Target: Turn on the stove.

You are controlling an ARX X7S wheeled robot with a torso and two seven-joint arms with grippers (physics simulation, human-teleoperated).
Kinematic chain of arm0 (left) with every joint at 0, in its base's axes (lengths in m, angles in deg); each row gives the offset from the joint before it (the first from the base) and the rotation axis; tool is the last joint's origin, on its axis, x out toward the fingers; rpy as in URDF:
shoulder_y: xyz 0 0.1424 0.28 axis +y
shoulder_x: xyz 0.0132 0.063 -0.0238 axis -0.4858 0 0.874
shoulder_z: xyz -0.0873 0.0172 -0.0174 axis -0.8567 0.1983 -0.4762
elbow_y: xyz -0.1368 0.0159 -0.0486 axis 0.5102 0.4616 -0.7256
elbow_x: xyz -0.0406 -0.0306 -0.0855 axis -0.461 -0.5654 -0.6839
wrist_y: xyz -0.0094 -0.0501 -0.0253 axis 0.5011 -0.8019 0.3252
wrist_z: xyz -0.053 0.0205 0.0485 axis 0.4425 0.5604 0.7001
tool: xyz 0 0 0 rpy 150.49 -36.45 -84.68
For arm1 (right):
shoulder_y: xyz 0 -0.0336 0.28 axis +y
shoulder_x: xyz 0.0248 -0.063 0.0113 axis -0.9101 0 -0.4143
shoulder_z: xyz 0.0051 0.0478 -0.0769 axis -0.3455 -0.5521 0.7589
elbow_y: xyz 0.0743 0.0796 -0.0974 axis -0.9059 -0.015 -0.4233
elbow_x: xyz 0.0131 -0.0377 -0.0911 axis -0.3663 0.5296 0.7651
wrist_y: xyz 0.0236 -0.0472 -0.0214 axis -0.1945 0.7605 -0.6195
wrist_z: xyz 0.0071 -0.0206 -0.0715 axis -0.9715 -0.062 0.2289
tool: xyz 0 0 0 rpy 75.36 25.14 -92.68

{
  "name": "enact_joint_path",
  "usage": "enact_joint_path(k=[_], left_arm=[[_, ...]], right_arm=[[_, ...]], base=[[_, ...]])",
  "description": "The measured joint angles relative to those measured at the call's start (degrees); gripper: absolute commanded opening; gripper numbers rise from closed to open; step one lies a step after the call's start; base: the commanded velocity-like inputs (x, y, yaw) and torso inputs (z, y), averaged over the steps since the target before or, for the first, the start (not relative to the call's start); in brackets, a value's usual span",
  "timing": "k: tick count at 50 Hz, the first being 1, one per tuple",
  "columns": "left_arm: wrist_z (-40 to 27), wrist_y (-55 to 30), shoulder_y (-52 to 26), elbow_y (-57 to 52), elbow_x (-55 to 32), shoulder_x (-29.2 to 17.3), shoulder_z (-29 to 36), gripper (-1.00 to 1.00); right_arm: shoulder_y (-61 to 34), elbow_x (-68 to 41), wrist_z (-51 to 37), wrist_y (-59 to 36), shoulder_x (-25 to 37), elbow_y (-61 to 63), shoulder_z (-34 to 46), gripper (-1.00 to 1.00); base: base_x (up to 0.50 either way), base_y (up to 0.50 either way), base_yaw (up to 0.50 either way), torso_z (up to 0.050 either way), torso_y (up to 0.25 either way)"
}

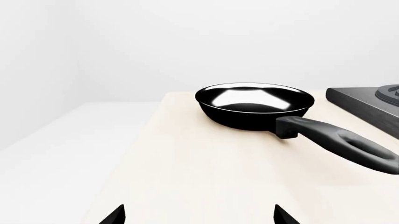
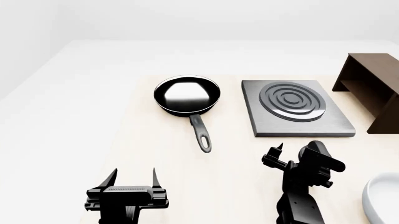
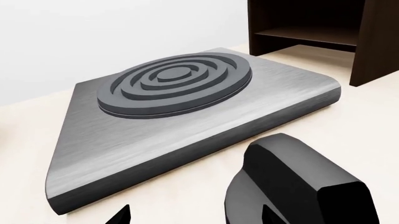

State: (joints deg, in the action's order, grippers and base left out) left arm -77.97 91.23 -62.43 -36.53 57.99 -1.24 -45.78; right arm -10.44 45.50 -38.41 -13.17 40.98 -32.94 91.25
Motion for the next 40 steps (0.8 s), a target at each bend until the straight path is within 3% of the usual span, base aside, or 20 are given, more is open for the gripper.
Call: enact_joint_path(k=[40], left_arm=[[-0.7,0.3,-0.2,0.0,-0.8,-0.8,0.8,1.00]], right_arm=[[5.1,-4.8,-8.0,4.3,-1.3,8.0,-4.6,1.00]], base=[[0.00,0.00,0.00,0.000,0.000]])
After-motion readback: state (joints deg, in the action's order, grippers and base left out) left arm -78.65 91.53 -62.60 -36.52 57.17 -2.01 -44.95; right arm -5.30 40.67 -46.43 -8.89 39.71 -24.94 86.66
